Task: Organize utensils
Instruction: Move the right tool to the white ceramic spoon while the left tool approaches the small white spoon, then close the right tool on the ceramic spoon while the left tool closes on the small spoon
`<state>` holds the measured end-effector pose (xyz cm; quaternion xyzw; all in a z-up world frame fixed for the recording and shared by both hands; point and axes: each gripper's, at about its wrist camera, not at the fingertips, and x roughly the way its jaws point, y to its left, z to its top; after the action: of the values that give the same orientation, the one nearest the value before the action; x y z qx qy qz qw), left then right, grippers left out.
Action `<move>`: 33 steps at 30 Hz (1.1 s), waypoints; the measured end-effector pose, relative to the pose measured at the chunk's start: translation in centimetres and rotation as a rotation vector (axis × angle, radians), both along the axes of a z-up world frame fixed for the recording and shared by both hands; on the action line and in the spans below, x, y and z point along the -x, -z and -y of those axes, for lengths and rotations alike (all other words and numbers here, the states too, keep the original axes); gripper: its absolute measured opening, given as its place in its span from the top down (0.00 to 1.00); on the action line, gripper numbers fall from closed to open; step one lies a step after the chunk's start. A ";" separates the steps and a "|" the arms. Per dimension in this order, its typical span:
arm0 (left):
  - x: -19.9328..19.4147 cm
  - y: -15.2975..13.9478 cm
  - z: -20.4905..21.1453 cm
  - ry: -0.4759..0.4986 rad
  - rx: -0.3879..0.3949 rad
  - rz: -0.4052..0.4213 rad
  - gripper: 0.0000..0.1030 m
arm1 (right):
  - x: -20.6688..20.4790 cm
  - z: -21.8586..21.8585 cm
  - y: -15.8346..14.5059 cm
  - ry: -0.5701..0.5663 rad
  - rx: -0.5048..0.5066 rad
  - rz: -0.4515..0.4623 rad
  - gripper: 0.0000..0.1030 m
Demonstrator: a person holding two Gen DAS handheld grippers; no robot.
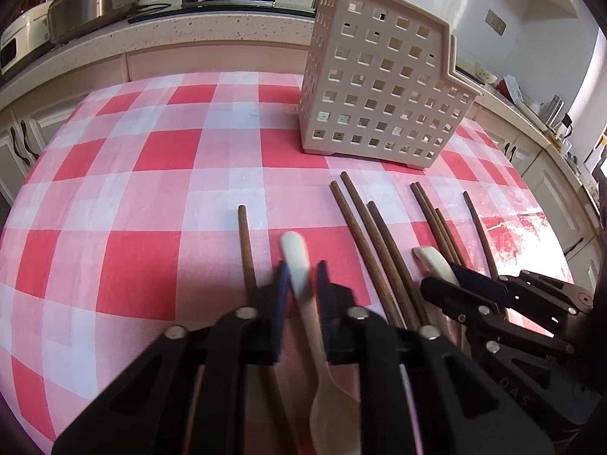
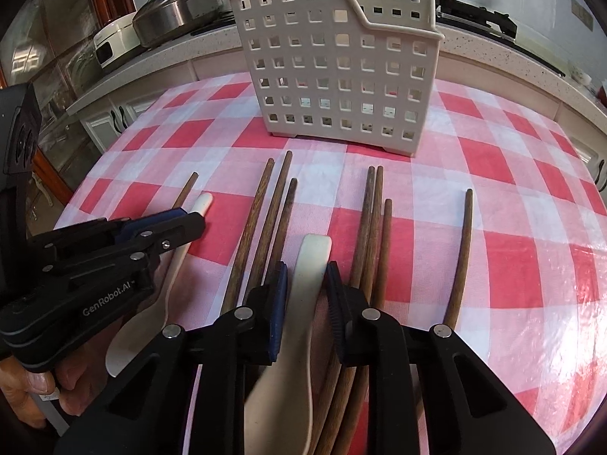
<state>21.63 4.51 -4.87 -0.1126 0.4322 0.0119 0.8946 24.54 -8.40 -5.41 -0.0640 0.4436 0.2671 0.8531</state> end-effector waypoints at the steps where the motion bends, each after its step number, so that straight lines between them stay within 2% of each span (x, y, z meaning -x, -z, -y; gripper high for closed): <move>1: 0.0 0.0 -0.1 0.003 0.004 -0.001 0.88 | -0.2 0.0 0.0 -0.003 -0.003 -0.002 0.80; 3: -0.1 0.0 -0.3 0.008 0.020 -0.002 0.89 | -0.3 0.1 -0.1 -0.006 -0.008 -0.002 0.81; 7: 0.1 -0.6 -0.3 0.012 0.030 0.013 0.98 | -0.3 0.2 -0.8 -0.015 -0.021 0.017 0.82; 15: 0.8 -1.9 0.4 0.021 0.005 0.039 0.98 | 0.4 1.2 -2.7 -0.012 -0.048 0.067 0.83; 16: 0.9 -2.0 0.3 0.009 -0.005 0.045 0.93 | 0.5 1.4 -3.0 -0.011 -0.053 0.072 0.83; 17: 0.9 -2.0 0.2 0.003 -0.005 0.043 0.75 | 0.5 1.6 -3.1 -0.009 -0.056 0.075 0.83; 18: 0.8 -1.9 0.2 0.005 0.002 0.036 0.67 | 0.6 1.8 -3.3 -0.006 -0.059 0.077 0.83; 19: 0.8 -1.9 0.3 0.011 -0.003 0.031 0.65 | 0.7 2.1 -3.5 -0.002 -0.065 0.082 0.83; 23: 0.3 -1.3 1.2 0.045 -0.050 -0.008 0.66 | 1.1 2.9 -4.5 0.010 -0.091 0.099 0.83; 26: -0.3 -0.7 1.6 0.047 -0.088 -0.036 0.73 | 1.3 3.6 -5.3 0.018 -0.111 0.110 0.83; 31: -1.5 -0.1 2.3 0.067 -0.173 -0.074 0.73 | 1.7 4.7 -6.4 0.024 -0.140 0.124 0.83; 32: -1.6 0.0 2.5 0.069 -0.185 -0.077 0.75 | 1.7 4.9 -6.6 0.026 -0.144 0.127 0.83; 33: -1.8 0.0 2.6 0.068 -0.203 -0.080 0.82 | 1.7 5.0 -6.7 0.028 -0.148 0.130 0.83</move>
<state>23.40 1.88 -4.90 -0.0059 0.4675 0.0299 0.8835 22.80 -13.45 1.30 -0.0118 0.3674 0.2823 0.8861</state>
